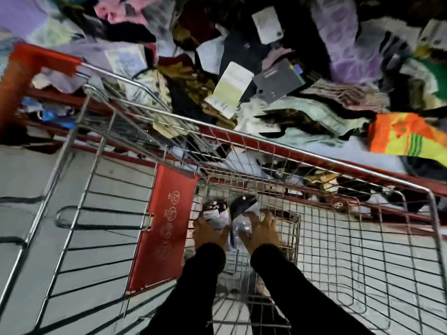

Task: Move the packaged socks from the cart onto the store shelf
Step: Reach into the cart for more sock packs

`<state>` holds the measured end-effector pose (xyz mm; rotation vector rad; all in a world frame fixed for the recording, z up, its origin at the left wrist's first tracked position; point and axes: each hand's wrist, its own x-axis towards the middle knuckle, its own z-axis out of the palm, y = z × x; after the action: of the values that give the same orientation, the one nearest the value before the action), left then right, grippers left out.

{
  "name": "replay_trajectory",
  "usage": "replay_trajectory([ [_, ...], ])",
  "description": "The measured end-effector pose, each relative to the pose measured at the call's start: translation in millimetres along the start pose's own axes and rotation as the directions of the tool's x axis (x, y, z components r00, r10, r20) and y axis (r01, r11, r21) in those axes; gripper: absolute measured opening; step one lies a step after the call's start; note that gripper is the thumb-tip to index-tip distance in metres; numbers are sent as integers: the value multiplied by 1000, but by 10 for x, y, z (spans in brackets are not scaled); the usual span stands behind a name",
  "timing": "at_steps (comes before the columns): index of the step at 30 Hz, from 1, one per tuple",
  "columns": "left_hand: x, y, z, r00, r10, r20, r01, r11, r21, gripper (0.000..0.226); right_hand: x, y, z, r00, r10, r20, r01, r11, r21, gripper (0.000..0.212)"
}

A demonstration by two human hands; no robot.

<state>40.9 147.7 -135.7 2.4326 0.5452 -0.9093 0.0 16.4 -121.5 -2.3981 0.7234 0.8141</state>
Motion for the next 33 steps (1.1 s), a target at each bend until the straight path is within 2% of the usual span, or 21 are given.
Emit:
replay_trajectory([
  [4, 86, -31, 60, 1000, 22, -12, -21, 998, 59, 92, 63, -36, 92, 998, 55, 29, -55, 998, -27, 82],
  [7, 248, -88, 157, 1000, 29, -12, -27, 993, 113, 81, 79, -43, 98, 997, 71, 15, -70, 996, -47, 93],
  [10, 297, -131, 199, 999, 49, -3, -48, 982, 185, 77, 96, -65, 84, 997, 73, 4, -73, 997, -7, 96],
  [13, 195, -42, 73, 991, 125, 49, -133, 967, 219, 60, 131, -51, 4, 994, 111, 17, -111, 993, 44, 101],
  [16, 138, 62, -23, 982, 170, 78, -183, 957, 223, 75, 131, 22, -62, 989, 146, -14, -146, 989, -33, 106],
  [19, 82, 160, -75, 993, 101, 53, -109, 979, 172, 81, 123, 47, -28, 994, 89, -66, -99, 983, -155, 97],
  [21, 68, 191, -96, 996, 74, 47, -81, 983, 163, 81, 131, 52, 0, 995, 48, -89, -63, 983, -174, 89],
  [24, 26, 204, -165, 998, 37, 59, -43, 993, 112, 103, 85, 120, -56, 994, 27, -104, -39, 993, -111, 91],
  [27, -163, 228, -259, 999, 15, 36, -17, 998, 67, 116, -54, 258, -225, 994, 48, -93, -51, 998, -25, 115],
  [31, -632, 352, -529, 997, 71, -15, -70, 997, 42, 100, -449, 346, -683, 979, -16, -204, 29, 998, 63, 129],
  [33, -899, 434, -695, 992, 120, -40, -121, 993, -9, 84, -671, 332, -957, 964, -29, -263, 63, 991, 122, 136],
])
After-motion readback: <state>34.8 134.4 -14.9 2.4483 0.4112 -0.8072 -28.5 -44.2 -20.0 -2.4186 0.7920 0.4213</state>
